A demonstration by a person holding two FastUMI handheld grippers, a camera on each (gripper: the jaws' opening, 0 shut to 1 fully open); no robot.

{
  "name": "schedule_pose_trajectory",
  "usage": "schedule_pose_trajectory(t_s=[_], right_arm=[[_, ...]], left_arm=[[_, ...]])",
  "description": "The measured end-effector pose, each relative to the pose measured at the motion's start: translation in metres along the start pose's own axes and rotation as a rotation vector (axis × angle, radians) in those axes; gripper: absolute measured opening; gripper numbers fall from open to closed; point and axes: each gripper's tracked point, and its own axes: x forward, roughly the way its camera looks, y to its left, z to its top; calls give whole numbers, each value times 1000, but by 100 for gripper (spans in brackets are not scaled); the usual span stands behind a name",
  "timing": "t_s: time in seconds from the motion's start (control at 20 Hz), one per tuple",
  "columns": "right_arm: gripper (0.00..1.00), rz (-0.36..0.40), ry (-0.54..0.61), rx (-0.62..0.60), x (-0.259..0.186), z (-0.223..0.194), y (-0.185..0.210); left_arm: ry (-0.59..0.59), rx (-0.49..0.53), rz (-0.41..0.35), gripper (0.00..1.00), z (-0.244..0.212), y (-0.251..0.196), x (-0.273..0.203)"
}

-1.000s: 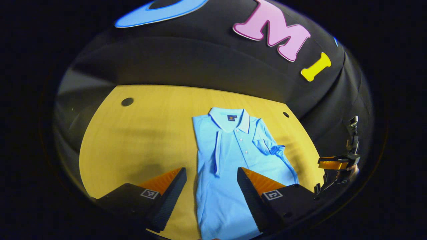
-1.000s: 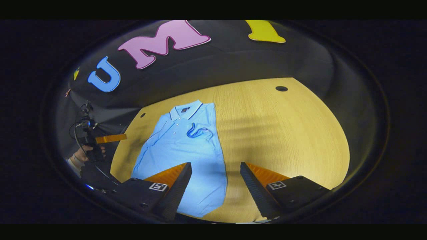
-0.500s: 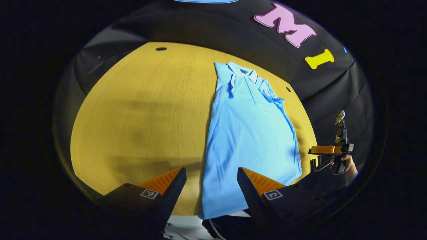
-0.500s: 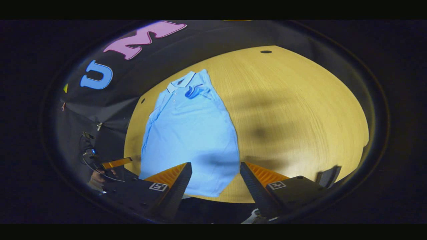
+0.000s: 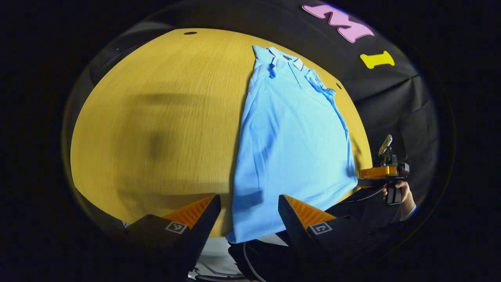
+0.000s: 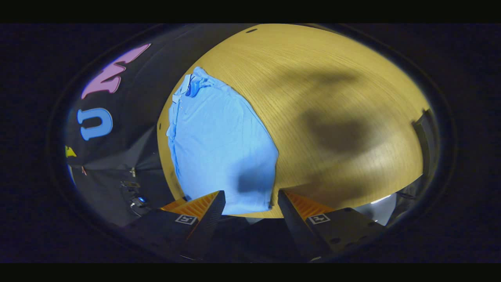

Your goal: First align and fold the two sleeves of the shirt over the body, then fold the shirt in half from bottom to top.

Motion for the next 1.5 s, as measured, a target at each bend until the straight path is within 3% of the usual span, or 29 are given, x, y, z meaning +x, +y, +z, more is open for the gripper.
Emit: schedule_pose_trajectory(t_s=[0.25,0.35,0.45,0.5,0.55,0.65,0.7,0.75,0.9,1.05,1.1,1.15,1.2,1.25,1.3,1.35,1.4,1.5], right_arm=[[87,-21,21,-29,7,-5,1],[70,-21,40,-46,11,-8,3],[72,-35,39,-58,18,-9,1],[67,-48,33,-81,21,-10,-4],[42,-50,36,-96,23,-8,-6],[8,-41,23,-76,27,-5,-6],[7,-19,8,-57,33,-3,-4],[0,-13,4,-53,26,0,-3],[5,66,-21,-95,15,7,17],[5,172,-93,-161,-4,31,60],[0,197,-114,-193,-12,40,75],[5,227,-134,-226,-20,49,94],[0,258,-155,-254,-27,60,112],[5,280,-182,-281,-33,71,129],[5,290,-199,-302,-37,83,142],[0,276,-206,-310,-37,92,147],[5,264,-198,-314,-35,96,149],[0,241,-183,-324,-30,98,148]], left_arm=[[50,-23,-56,97,-8,-16,3],[52,-12,-62,93,-10,-20,8],[48,-3,-67,84,-10,-25,13],[54,6,-68,80,-13,-27,17],[58,21,-52,66,-15,-24,19],[46,43,-45,27,-16,-24,24],[43,47,-48,6,-14,-25,24],[41,63,-39,6,-12,-23,22],[-39,66,-90,6,16,-34,5],[-156,76,-130,6,62,-42,-20],[-185,84,-133,6,78,-43,-28],[-223,94,-142,6,95,-47,-39],[-255,101,-146,6,112,-50,-49],[-296,110,-148,6,132,-51,-58],[-305,112,-157,10,144,-53,-63],[-295,110,-151,6,151,-51,-64],[-288,103,-129,6,153,-45,-61],[-221,97,-143,6,129,-50,-48]])
